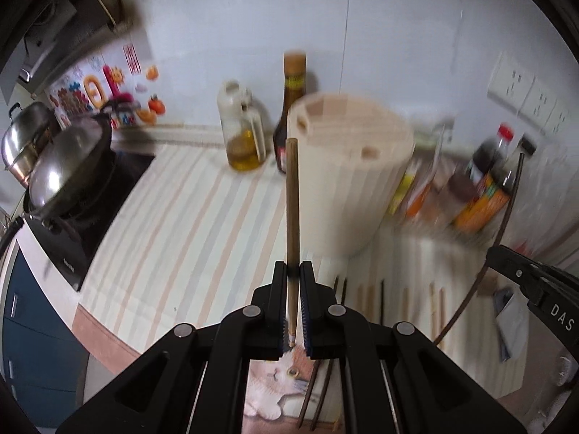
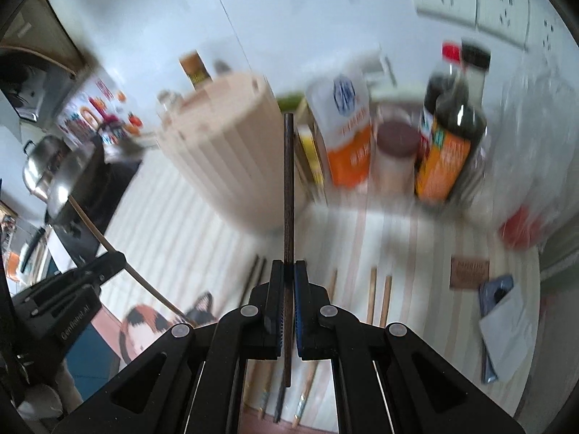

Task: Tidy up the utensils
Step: 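Lift both chopsticks and lower them upright into the beige holder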

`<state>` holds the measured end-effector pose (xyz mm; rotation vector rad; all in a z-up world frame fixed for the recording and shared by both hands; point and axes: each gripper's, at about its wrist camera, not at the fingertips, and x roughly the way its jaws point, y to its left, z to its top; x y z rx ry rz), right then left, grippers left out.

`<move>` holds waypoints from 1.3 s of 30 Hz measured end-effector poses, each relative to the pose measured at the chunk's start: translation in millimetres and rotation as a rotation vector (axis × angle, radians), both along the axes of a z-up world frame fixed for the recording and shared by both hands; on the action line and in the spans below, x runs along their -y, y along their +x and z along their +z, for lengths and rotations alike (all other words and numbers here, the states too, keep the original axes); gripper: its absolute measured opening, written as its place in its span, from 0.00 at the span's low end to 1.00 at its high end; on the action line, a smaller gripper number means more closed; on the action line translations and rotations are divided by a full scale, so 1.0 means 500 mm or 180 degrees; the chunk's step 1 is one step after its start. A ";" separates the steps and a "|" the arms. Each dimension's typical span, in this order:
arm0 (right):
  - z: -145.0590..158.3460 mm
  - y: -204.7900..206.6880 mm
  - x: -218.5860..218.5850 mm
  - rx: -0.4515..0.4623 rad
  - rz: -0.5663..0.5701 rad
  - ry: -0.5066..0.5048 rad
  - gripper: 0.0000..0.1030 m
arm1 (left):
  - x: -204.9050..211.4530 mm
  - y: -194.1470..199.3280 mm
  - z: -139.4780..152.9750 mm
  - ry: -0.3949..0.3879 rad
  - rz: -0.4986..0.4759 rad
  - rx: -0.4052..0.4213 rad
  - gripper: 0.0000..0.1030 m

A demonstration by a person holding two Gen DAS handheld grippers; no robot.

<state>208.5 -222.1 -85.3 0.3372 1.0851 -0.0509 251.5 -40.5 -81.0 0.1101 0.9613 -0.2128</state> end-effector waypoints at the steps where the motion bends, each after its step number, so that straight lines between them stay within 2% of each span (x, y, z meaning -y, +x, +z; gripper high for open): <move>1: 0.019 0.008 0.002 0.0076 -0.0008 0.0017 0.05 | -0.001 0.002 0.021 -0.0035 0.0006 0.0062 0.04; 11: 0.229 0.117 0.017 0.0848 0.0012 0.0073 0.05 | -0.010 0.068 0.251 -0.0367 0.0044 0.0732 0.04; 14: 0.283 0.163 0.027 0.1073 -0.0022 0.0030 0.05 | -0.002 0.113 0.300 -0.0412 0.0051 0.0864 0.04; 18: 0.318 0.241 0.033 0.1239 -0.0069 -0.0075 0.05 | 0.007 0.185 0.330 -0.0490 0.0051 0.0892 0.04; 22: 0.326 0.314 0.033 0.1327 -0.0133 -0.0176 0.05 | 0.025 0.257 0.314 -0.0540 0.0017 0.0785 0.04; 25: 0.308 0.369 0.032 0.1330 -0.0158 -0.0234 0.05 | 0.036 0.304 0.286 -0.0582 0.0001 0.0651 0.04; 30: 0.243 0.450 0.028 0.1219 -0.0158 -0.0255 0.05 | 0.048 0.363 0.222 -0.0653 0.0020 0.0425 0.04; 35: 0.177 0.489 0.018 0.1092 -0.0129 -0.0211 0.05 | 0.059 0.400 0.170 -0.0660 0.0056 0.0225 0.04; 39: 0.139 0.511 0.005 0.1014 -0.0086 -0.0201 0.05 | 0.063 0.414 0.152 -0.0696 0.0025 0.0148 0.05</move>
